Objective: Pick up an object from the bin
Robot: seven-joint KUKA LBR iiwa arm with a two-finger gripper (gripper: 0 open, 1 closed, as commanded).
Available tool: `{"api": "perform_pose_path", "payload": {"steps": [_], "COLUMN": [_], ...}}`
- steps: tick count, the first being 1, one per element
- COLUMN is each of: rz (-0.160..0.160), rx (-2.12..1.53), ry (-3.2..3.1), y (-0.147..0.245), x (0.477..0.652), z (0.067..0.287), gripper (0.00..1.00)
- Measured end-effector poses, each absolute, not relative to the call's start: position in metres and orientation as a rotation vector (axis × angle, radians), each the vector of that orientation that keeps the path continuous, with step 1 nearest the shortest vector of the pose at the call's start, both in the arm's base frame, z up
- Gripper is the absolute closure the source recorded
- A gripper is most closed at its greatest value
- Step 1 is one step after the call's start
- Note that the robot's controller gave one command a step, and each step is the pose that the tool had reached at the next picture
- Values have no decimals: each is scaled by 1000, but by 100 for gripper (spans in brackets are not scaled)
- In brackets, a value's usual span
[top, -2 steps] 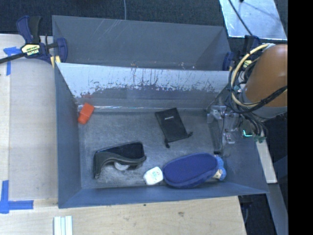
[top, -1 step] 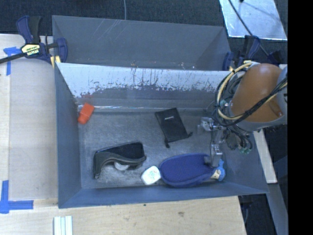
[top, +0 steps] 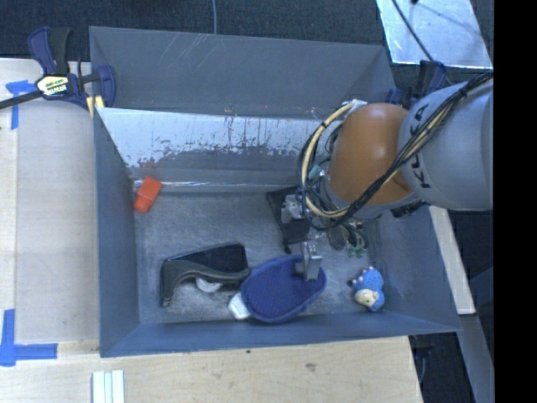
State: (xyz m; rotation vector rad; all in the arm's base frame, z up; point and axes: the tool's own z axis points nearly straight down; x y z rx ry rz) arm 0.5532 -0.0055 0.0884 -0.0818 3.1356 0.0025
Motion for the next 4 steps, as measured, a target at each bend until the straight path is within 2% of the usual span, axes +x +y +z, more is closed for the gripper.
{"api": "perform_pose_path", "payload": {"steps": [1, 2, 3, 4], "rz": [-1, -1, -1, -1], "rx": [-70, -70, -71, -71], "ry": [3137, 3136, 3138, 3137], "y": [-10, -10, -10, -10], "x": [553, 553, 552, 553], "z": [89, 89, 89, 89], "gripper": [100, 0, 100, 0]}}
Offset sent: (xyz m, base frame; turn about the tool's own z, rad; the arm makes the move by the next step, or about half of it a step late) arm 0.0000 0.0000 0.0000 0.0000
